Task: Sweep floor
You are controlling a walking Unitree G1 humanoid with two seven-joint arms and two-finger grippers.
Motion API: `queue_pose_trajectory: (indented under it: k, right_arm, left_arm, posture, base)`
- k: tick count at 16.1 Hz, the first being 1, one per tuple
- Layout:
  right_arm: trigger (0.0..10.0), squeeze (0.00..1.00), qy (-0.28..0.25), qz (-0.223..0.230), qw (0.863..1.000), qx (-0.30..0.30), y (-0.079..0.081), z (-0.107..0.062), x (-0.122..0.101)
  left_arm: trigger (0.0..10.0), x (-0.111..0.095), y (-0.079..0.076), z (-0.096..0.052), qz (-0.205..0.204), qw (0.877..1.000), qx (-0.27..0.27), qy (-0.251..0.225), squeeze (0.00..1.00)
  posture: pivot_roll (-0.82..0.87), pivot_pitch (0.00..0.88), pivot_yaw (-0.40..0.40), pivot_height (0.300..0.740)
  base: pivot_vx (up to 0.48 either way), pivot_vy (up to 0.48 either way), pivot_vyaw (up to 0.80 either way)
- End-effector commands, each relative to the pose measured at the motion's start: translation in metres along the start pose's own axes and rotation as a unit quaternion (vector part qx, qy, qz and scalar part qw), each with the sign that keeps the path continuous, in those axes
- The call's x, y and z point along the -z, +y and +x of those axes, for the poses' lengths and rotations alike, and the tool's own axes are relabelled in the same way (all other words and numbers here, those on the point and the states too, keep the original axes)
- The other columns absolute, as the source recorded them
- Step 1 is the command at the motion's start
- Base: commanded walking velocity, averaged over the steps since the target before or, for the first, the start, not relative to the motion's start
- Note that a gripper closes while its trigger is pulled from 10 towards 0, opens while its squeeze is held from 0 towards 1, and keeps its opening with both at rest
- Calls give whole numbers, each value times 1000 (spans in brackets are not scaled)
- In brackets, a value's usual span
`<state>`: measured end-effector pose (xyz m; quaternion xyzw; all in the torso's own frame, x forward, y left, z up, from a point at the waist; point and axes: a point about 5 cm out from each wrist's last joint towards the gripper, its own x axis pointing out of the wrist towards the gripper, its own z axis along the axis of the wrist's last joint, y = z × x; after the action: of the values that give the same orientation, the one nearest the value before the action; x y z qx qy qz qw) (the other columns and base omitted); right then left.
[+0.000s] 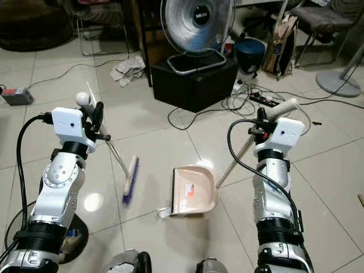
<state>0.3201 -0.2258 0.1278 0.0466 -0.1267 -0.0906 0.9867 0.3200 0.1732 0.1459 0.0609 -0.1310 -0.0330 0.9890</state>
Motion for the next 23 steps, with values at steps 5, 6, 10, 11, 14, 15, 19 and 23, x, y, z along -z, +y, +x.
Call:
queue_pose_trajectory:
  k: [5,6,10,11,14,15,19,23]
  right_arm:
    - [10000,0,-25,-11,1000,15,-10,6,-12]
    - [10000,0,-24,-10,1000,15,-10,7,-11]
    - [10000,0,-17,-11,1000,10,-7,4,-9]
    - [10000,0,-17,-9,1000,9,-6,3,-8]
    - [10000,0,-2,-1,1000,11,-8,0,-3]
    - [10000,0,5,-3,1000,16,-11,0,-1]
    - [10000,0,-21,-35,999,-5,-15,8,-14]
    - [10000,0,-4,-73,996,-41,-26,32,-23]
  left_arm:
    - [10000,-6,1,4,5,1000,0,-13,0]
    - [10000,-5,0,4,3,1000,1,-11,0]
    - [10000,-5,0,5,2,1000,2,-8,0]
    - [10000,-5,0,5,2,1000,2,-9,0]
    - [10000,-5,0,6,5,1000,0,-7,0]
    - [10000,-3,0,6,4,1000,2,-3,0]
    - [10000,-2,2,11,18,1000,0,-1,0]
    - [10000,5,3,23,34,999,19,25,0]
  posture:
    - [-8,115,23,740]
    - [-8,116,22,740]
    - [-9,119,23,740]
    - [-12,117,24,740]
    - [-18,120,29,740]
    - [-21,124,33,740]
    - [-51,131,33,740]
    - [-92,142,44,740]
  base:
    - [0,0,0]
    - [0,0,0]
    - [0,0,0]
    - [0,0,0]
    - [0,0,0]
    - [0,0,0]
    - [0,0,0]
    - [0,0,0]
